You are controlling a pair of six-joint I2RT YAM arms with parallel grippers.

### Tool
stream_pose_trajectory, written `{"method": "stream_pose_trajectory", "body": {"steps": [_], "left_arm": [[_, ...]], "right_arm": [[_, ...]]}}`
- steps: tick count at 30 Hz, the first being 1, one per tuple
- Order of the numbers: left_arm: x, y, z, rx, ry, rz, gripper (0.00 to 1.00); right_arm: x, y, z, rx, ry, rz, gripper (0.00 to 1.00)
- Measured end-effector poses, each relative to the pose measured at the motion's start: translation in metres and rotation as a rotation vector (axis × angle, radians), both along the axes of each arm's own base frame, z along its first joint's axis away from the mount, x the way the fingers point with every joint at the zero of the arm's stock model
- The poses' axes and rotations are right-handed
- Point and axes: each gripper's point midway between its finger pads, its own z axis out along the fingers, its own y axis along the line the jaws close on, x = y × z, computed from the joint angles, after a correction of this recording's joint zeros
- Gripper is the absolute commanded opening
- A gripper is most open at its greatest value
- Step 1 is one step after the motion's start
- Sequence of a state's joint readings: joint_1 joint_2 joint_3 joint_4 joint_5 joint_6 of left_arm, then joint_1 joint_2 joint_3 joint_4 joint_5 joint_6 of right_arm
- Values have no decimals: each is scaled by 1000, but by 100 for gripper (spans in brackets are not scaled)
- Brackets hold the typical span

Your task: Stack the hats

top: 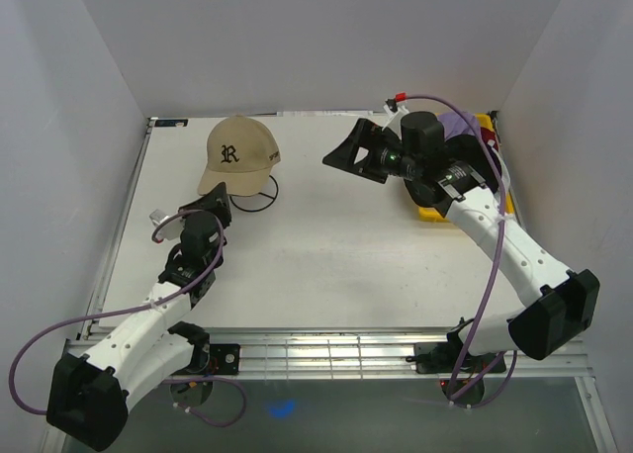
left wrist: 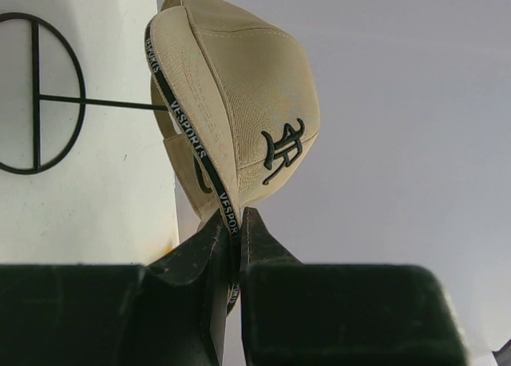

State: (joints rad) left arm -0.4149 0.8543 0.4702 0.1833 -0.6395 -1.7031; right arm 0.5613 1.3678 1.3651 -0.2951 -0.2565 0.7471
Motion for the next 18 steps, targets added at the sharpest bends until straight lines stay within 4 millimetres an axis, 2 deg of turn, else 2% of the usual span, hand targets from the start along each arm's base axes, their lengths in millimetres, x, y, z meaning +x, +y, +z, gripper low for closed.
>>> {"method": "stream_pose_trajectory", "body": {"steps": [8,11,12,18], "left_arm": [[-2,-5,-10,-10,15,-29,0],[-4,-6,-22,-9,37,-42,7],[-5,-7,-27,-10,45,-47,13],[-9,-7,-31,-24,46,-55,36]], "right_arm": [[0,3,-9,-11,6,9,95],[0,5,-19,-23,21,14,95],[0,5,-24,-29,29,15,95],[2,9,-41,-50,54,22,95]]}}
